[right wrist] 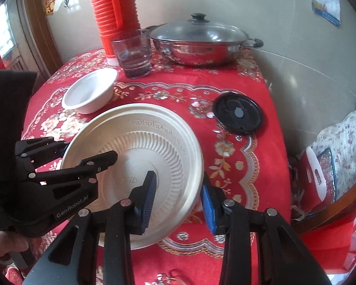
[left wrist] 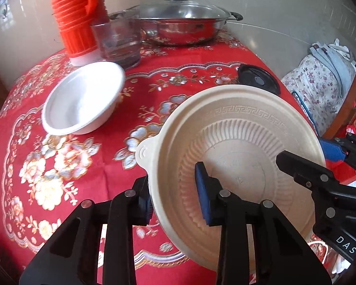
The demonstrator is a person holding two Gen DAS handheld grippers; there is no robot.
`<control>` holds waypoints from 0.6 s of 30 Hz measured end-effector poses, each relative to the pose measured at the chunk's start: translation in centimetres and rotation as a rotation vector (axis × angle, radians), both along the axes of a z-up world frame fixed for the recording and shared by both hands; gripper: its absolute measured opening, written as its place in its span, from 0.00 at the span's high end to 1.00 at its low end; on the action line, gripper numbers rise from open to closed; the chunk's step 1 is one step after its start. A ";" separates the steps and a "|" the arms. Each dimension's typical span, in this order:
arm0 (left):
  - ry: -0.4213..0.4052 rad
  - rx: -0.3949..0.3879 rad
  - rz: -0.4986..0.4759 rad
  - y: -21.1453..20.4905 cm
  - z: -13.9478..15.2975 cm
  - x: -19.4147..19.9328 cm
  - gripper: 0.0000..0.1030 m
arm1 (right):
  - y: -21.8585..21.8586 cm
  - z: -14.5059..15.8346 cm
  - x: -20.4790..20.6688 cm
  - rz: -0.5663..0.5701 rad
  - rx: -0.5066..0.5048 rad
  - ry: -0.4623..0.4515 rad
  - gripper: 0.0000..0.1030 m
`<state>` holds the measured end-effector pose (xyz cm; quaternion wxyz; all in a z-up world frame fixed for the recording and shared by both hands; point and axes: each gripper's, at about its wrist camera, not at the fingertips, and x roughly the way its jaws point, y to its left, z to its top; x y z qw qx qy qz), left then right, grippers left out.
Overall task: Organize plates and bowls
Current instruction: 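Lift the beige bowl with the left tool toward the dish stack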
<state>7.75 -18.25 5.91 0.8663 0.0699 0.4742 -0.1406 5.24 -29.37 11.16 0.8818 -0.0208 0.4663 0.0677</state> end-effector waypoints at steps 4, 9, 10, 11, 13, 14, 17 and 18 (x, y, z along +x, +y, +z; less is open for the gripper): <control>-0.003 -0.019 0.036 3.0 1.1 -1.0 0.70 | 2.6 1.2 -0.7 0.040 -0.003 -0.020 0.64; -0.031 -0.008 0.093 7.4 2.5 -2.6 0.70 | 6.7 2.3 -1.7 0.112 -0.003 -0.037 0.64; -0.038 -0.005 0.110 8.6 2.8 -3.1 0.70 | 7.6 2.6 -1.8 0.132 0.001 -0.042 0.64; -0.042 -0.003 0.119 9.4 3.0 -3.4 0.70 | 8.4 2.7 -1.8 0.147 0.002 -0.046 0.64; -0.046 -0.002 0.148 12.0 3.4 -4.3 0.70 | 10.5 3.1 -2.1 0.187 0.007 -0.055 0.64; -0.045 -0.002 0.164 13.2 3.6 -4.8 0.70 | 11.3 3.3 -2.2 0.202 0.009 -0.057 0.64; -0.056 0.010 0.209 16.4 4.1 -6.0 0.70 | 14.8 3.7 -2.4 0.270 0.009 -0.068 0.63; -0.064 0.015 0.229 17.8 4.4 -6.5 0.70 | 15.8 3.7 -2.6 0.289 0.010 -0.072 0.63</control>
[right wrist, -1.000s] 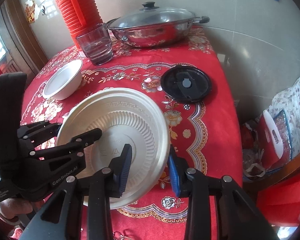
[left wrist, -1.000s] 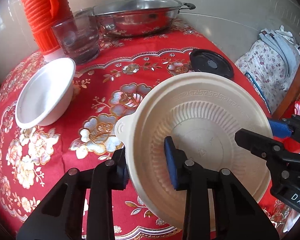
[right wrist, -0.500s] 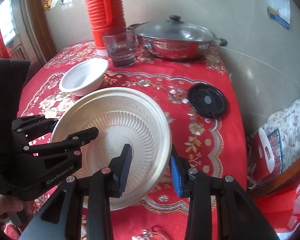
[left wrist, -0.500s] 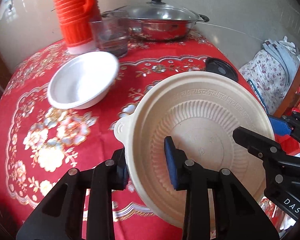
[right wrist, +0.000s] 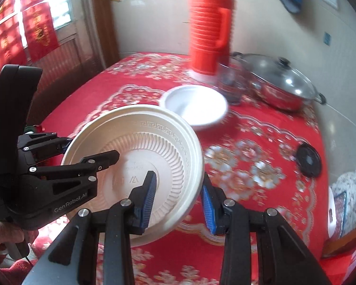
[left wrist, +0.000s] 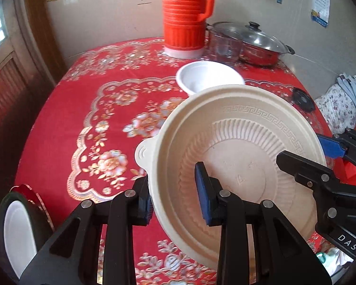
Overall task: Organize plates and bowls
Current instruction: 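Lift the beige bowl with the left tool toward the dish stack, then lower the beige bowl into the green basin and open the left tool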
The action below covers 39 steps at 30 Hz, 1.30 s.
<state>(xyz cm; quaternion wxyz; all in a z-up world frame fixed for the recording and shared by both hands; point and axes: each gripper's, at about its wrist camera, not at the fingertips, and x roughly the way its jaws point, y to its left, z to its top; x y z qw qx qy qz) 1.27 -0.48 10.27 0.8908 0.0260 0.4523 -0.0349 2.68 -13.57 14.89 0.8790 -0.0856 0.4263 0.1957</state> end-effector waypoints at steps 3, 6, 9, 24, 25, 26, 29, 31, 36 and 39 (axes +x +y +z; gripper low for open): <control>0.009 -0.014 0.048 3.5 0.3 -1.3 0.70 | 3.2 0.3 -0.3 0.064 0.005 -0.011 0.63; -0.001 -0.017 0.093 6.7 0.8 -2.8 0.70 | 6.5 0.7 -0.7 0.120 0.009 -0.022 0.64; -0.023 -0.012 0.144 9.8 1.8 -4.4 0.70 | 9.6 1.2 -1.3 0.182 0.013 -0.036 0.63; -0.051 0.002 0.350 21.0 2.2 -10.4 0.70 | 21.6 1.1 -3.9 0.422 0.059 -0.027 0.63; -0.050 0.008 0.358 21.4 2.1 -10.7 0.70 | 22.2 0.9 -4.0 0.433 0.057 -0.024 0.63; -0.051 0.015 0.373 21.9 1.8 -11.0 0.70 | 22.8 0.7 -4.1 0.443 0.057 -0.019 0.63; -0.046 0.014 0.400 23.2 1.3 -11.6 0.70 | 24.4 0.0 -4.3 0.469 0.045 -0.009 0.63; -0.045 0.013 0.410 23.7 1.0 -11.7 0.70 | 25.1 -0.5 -4.3 0.480 0.041 0.005 0.62; -0.044 0.027 0.424 24.5 -0.3 -12.0 0.70 | 26.3 -1.6 -4.3 0.496 0.020 0.027 0.62; -0.038 0.035 0.424 24.5 -1.0 -11.8 0.70 | 26.5 -2.0 -4.0 0.496 0.016 0.037 0.62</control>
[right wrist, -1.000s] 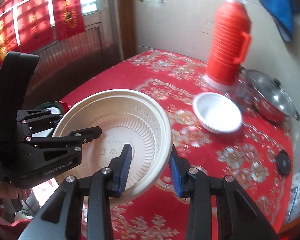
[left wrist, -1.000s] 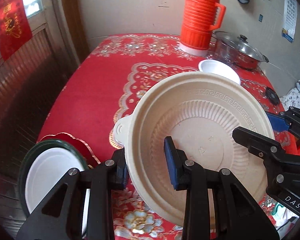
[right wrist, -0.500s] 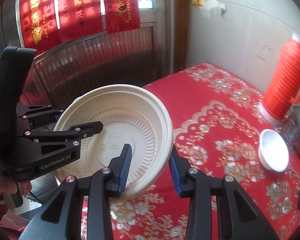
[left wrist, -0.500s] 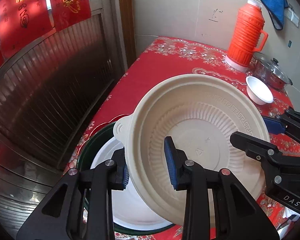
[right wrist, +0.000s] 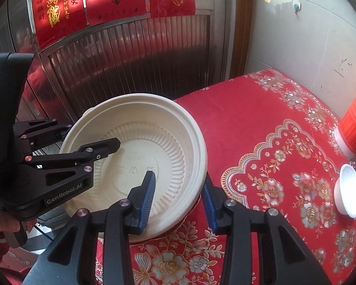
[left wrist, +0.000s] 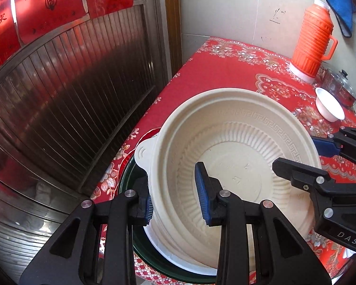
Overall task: Organize plates and bowls
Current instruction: 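Lower the beige bowl into the green basin and open the left tool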
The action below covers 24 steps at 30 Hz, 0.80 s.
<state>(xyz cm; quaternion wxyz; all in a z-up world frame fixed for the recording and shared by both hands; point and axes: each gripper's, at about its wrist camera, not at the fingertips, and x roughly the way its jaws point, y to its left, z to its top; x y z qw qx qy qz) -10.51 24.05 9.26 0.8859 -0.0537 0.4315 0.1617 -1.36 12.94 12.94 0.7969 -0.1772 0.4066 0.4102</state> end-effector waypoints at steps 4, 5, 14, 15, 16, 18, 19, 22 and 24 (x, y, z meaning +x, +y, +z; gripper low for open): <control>0.008 0.006 0.005 0.5 -0.7 0.1 0.70 | 0.4 -0.3 -0.1 0.006 -0.018 0.005 0.62; 0.006 0.009 0.008 0.6 -0.7 0.0 0.70 | 0.6 -0.5 -0.1 0.009 -0.025 0.006 0.62; -0.014 0.114 0.030 0.3 -1.1 -0.2 0.70 | 1.0 -0.9 0.0 0.007 -0.030 0.004 0.62; -0.009 0.107 0.028 0.4 -1.3 -0.2 0.70 | 0.9 -0.9 0.0 0.006 -0.022 0.009 0.59; -0.005 0.096 0.027 0.5 -1.4 -0.2 0.70 | 0.8 -0.9 0.1 0.006 -0.020 0.013 0.58; -0.002 0.089 0.029 0.8 -1.7 -0.2 0.70 | 0.7 -0.9 0.0 0.003 -0.027 0.007 0.58; -0.006 0.082 0.031 1.0 -1.7 -0.3 0.70 | 0.7 -0.9 0.0 0.003 -0.028 0.007 0.58; -0.020 0.065 0.043 1.3 -1.5 -0.5 0.70 | 0.5 -0.7 0.1 -0.004 -0.019 0.008 0.58; -0.027 0.059 0.051 1.5 -1.4 -0.6 0.66 | 0.3 -0.6 0.2 -0.008 -0.006 0.014 0.58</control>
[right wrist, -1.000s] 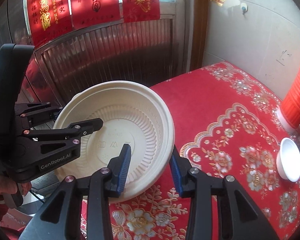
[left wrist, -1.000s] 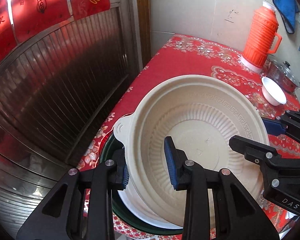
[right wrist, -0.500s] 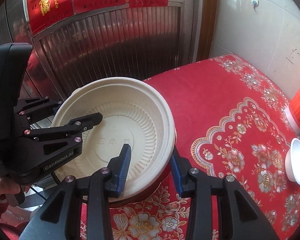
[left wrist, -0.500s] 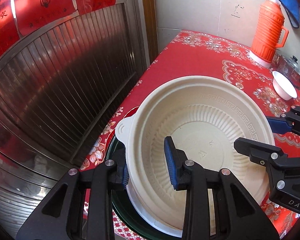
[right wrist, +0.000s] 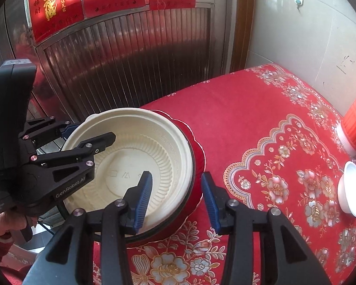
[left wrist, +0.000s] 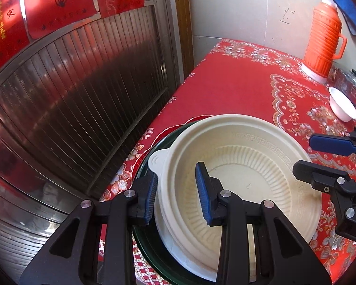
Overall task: Organize plates and bowls
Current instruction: 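Lower the beige bowl into the green basin and open the left tool, then move the left tool back to the white bowl on the table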
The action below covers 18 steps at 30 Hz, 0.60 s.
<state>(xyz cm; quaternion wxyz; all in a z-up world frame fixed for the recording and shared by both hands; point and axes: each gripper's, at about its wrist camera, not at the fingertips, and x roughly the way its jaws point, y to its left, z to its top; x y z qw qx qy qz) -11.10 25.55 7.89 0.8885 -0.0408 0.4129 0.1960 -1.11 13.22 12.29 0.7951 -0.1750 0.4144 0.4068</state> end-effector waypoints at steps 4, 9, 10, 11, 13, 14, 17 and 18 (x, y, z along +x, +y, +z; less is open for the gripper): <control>-0.022 -0.006 0.003 0.0 0.6 -0.3 0.64 | -0.3 0.0 0.1 -0.008 0.018 0.011 0.58; -0.103 -0.036 0.010 0.5 2.3 -1.3 0.37 | -0.2 0.1 -0.2 -0.003 0.034 0.021 0.56; -0.120 -0.027 0.018 0.6 2.7 -1.6 0.37 | -0.2 0.1 -0.2 -0.002 0.035 0.019 0.56; -0.131 -0.019 0.024 0.6 3.1 -1.8 0.37 | -0.2 0.2 -0.3 -0.002 0.039 0.020 0.55; -0.146 -0.013 0.029 0.6 3.6 -2.0 0.38 | -0.3 0.4 -0.3 -0.003 0.051 0.023 0.55; -0.154 -0.012 0.028 0.6 3.9 -2.1 0.38 | -0.4 0.5 -0.3 -0.006 0.058 0.025 0.55; -0.169 -0.008 0.014 -0.2 4.4 -1.9 0.37 | -1.0 0.8 -0.5 -0.013 0.072 0.018 0.55; -0.172 -0.010 0.008 -0.5 4.4 -1.7 0.37 | -1.2 1.0 -0.6 -0.017 0.077 0.016 0.55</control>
